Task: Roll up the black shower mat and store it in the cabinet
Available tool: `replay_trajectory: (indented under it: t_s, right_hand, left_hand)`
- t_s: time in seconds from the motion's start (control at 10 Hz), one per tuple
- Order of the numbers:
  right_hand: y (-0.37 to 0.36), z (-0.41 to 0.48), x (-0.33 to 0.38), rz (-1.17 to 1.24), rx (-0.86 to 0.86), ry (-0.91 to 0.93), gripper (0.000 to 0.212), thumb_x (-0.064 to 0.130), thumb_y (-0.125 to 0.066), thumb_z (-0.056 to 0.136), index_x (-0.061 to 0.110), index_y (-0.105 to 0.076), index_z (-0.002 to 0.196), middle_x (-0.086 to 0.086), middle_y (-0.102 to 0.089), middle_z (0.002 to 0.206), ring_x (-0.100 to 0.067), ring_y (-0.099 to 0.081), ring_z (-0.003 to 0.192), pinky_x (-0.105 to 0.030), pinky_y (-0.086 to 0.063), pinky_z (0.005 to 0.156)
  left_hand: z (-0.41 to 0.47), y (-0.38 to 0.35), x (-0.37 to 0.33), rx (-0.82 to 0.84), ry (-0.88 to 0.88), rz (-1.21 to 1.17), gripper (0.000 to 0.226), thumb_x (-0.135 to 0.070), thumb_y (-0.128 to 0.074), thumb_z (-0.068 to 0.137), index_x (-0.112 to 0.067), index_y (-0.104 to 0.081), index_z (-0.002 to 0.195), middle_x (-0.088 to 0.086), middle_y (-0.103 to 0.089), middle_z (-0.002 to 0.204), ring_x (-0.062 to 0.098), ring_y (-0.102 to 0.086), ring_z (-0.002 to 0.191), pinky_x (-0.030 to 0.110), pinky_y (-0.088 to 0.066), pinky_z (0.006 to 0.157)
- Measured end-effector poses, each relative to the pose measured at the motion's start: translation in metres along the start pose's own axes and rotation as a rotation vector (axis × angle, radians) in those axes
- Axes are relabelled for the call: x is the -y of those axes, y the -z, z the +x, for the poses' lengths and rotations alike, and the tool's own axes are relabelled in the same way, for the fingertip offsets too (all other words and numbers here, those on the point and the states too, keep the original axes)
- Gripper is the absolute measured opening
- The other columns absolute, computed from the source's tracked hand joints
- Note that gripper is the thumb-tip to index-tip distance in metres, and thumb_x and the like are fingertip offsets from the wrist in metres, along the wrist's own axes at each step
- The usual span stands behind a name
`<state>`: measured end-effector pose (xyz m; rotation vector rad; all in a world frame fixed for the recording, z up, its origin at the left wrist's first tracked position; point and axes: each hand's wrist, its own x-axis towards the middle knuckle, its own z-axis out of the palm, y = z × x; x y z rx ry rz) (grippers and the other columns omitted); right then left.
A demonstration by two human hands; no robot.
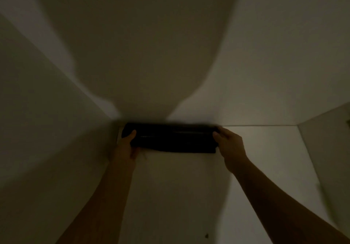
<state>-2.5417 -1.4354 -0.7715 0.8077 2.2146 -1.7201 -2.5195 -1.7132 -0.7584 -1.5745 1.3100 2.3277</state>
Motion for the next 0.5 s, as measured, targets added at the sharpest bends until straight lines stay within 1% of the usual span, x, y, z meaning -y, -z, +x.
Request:
replay_trajectory:
  t_s: [0.1, 0.2, 0.3, 0.4, 0.5]
  right_hand:
    - [0.003, -0.005, 0.003, 0.046, 0.036, 0.007, 0.038, 0.006, -0.06, 0.092, 0.012, -0.058, 0.13, -0.008, -0.064, 0.12, -0.023, -0.061, 0.106, -0.04, -0.047, 0.099]
    - [0.001, 0.0, 0.013, -0.024, 0.064, 0.022, 0.04, 0.01, -0.059, 0.094, 0.019, -0.055, 0.133, -0.007, -0.063, 0.126, -0.021, -0.06, 0.109, -0.042, -0.046, 0.102]
    - [-0.002, -0.002, 0.017, -0.276, 0.119, 0.098, 0.051, 0.03, -0.06, 0.094, 0.025, -0.043, 0.142, -0.007, -0.057, 0.135, -0.024, -0.056, 0.117, -0.039, -0.046, 0.1]
    - [0.004, -0.011, 0.02, -0.474, 0.053, 0.183, 0.064, 0.038, -0.062, 0.091, 0.016, -0.037, 0.145, -0.01, -0.057, 0.135, -0.027, -0.055, 0.118, -0.031, -0.042, 0.094]
    - [0.022, -0.03, 0.037, -0.667, -0.024, 0.343, 0.042, 0.028, -0.066, 0.09, 0.014, -0.058, 0.129, -0.006, -0.072, 0.108, -0.018, -0.067, 0.093, -0.019, -0.041, 0.079]
  left_hand:
    - [-0.007, 0.006, 0.0, 0.009, 0.04, -0.003, 0.043, -0.011, -0.058, 0.095, -0.008, -0.052, 0.137, 0.011, -0.063, 0.12, 0.019, -0.061, 0.089, 0.024, -0.05, 0.06]
    - [-0.007, 0.001, -0.008, 0.032, 0.032, 0.012, 0.039, -0.01, -0.056, 0.096, -0.006, -0.052, 0.135, 0.013, -0.062, 0.12, 0.025, -0.061, 0.094, 0.026, -0.055, 0.056]
    - [-0.004, -0.001, -0.016, 0.029, 0.023, 0.111, 0.04, -0.011, -0.054, 0.098, -0.006, -0.049, 0.137, 0.018, -0.052, 0.138, 0.031, -0.054, 0.109, 0.035, -0.049, 0.071]
    - [-0.008, -0.003, -0.015, -0.021, 0.034, 0.268, 0.044, -0.015, -0.056, 0.097, -0.005, -0.046, 0.139, 0.015, -0.047, 0.141, 0.031, -0.049, 0.113, 0.036, -0.046, 0.068]
    - [-0.03, -0.003, -0.019, -0.088, -0.126, 0.442, 0.055, -0.02, -0.063, 0.093, -0.005, -0.044, 0.142, 0.02, -0.048, 0.14, 0.037, -0.05, 0.123, 0.039, -0.047, 0.089]
